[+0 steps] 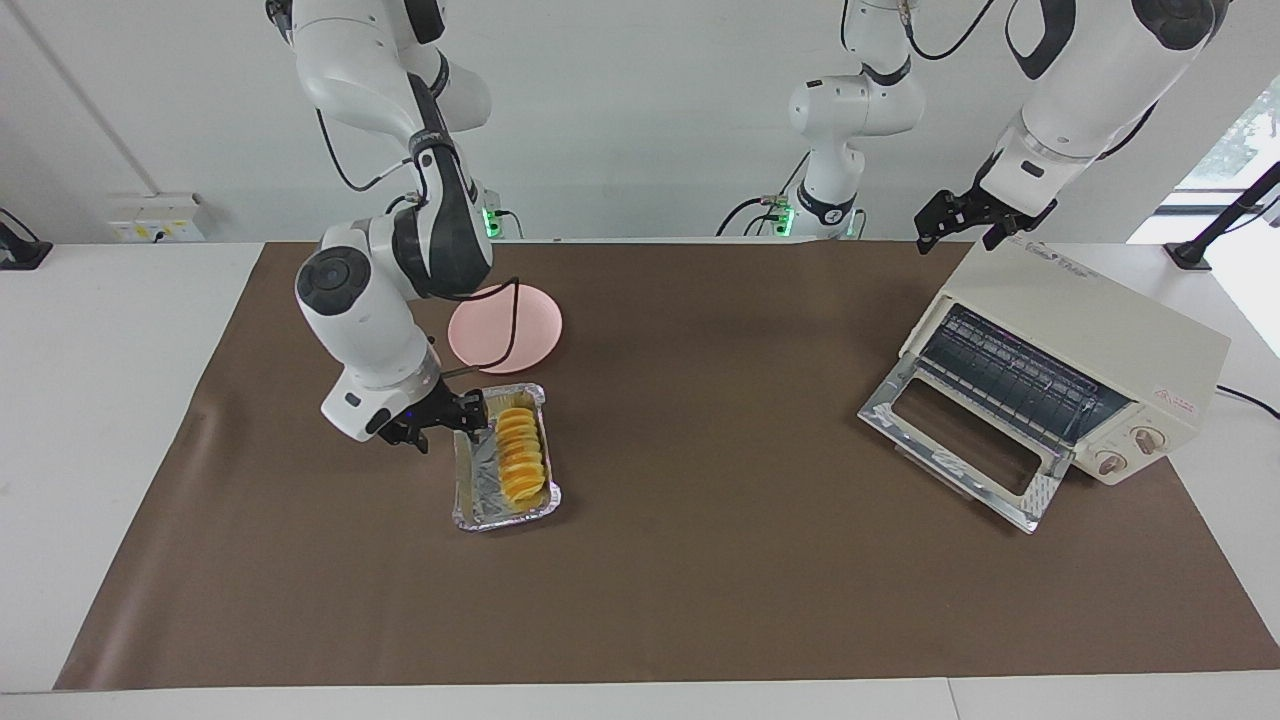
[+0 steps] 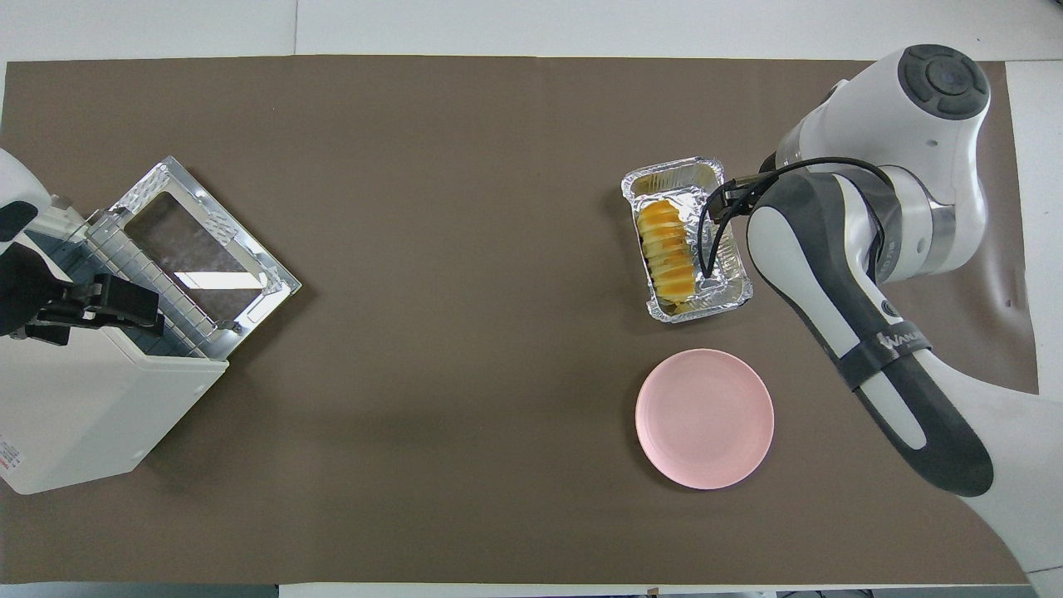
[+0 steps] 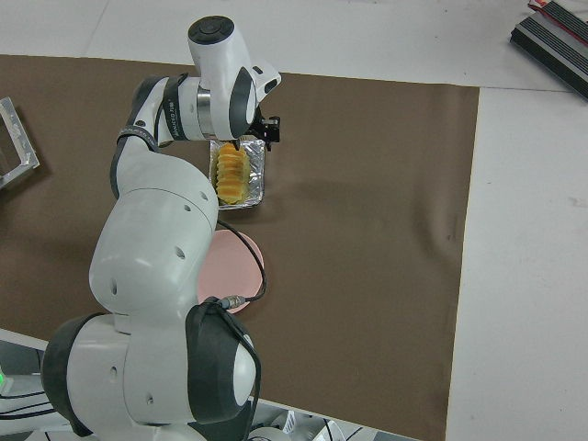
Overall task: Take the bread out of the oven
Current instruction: 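Lower the right gripper into the tray and grasp the bread slices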
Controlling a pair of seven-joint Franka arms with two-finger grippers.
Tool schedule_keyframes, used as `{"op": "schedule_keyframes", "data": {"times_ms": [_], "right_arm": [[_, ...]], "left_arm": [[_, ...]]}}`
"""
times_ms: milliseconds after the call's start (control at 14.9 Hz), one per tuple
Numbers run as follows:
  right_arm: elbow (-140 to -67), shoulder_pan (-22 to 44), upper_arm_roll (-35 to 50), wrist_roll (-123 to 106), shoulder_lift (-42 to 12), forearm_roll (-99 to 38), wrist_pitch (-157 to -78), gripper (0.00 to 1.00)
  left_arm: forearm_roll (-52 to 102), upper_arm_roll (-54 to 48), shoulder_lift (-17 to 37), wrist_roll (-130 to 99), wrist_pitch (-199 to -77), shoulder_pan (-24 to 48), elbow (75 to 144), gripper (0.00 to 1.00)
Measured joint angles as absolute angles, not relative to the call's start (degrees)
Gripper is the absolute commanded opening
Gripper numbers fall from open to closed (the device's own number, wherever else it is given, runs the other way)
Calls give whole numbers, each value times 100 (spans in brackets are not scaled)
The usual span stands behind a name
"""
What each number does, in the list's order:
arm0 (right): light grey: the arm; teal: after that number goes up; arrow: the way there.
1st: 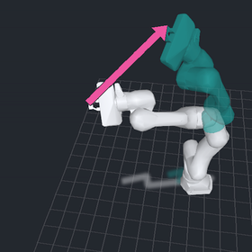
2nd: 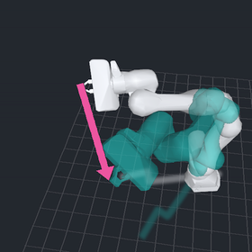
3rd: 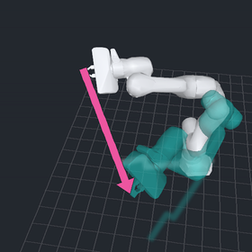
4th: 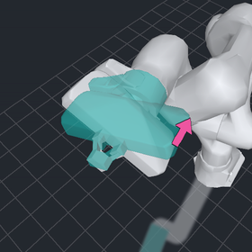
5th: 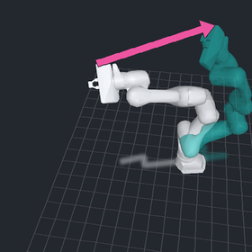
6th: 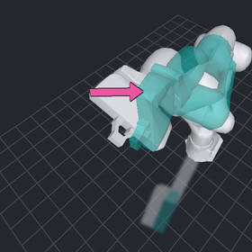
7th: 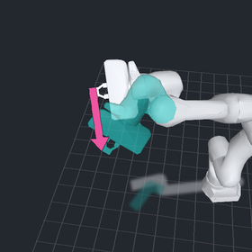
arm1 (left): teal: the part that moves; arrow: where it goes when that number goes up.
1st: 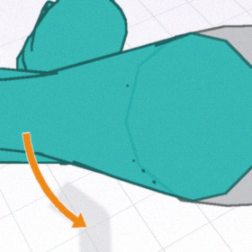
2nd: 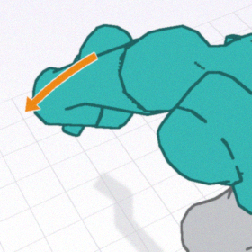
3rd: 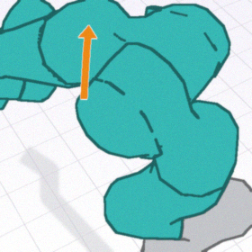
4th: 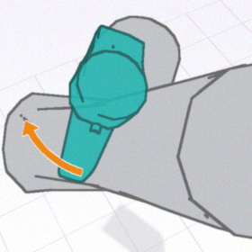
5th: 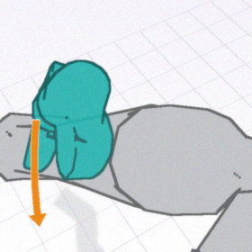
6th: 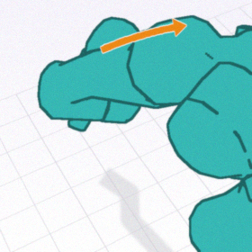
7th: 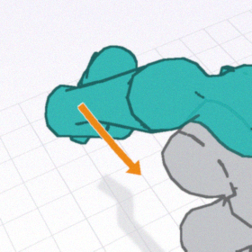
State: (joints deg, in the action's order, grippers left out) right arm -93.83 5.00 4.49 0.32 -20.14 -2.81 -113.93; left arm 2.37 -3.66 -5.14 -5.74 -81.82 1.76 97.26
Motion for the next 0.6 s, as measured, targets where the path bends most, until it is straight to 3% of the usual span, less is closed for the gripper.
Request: {"op": "schedule_keyframes", "data": {"times_ms": [268,602], "right_arm": [[-9411,830,471,72,-2068,-278,-11411,100],[-9544,1043,469,404,-2348,-278,-11970,95]], "left_arm": [[237,-366,-514,-574,-8182,176,9726,100],[237,-366,-514,-574,-8183,176,9726,100]]}}
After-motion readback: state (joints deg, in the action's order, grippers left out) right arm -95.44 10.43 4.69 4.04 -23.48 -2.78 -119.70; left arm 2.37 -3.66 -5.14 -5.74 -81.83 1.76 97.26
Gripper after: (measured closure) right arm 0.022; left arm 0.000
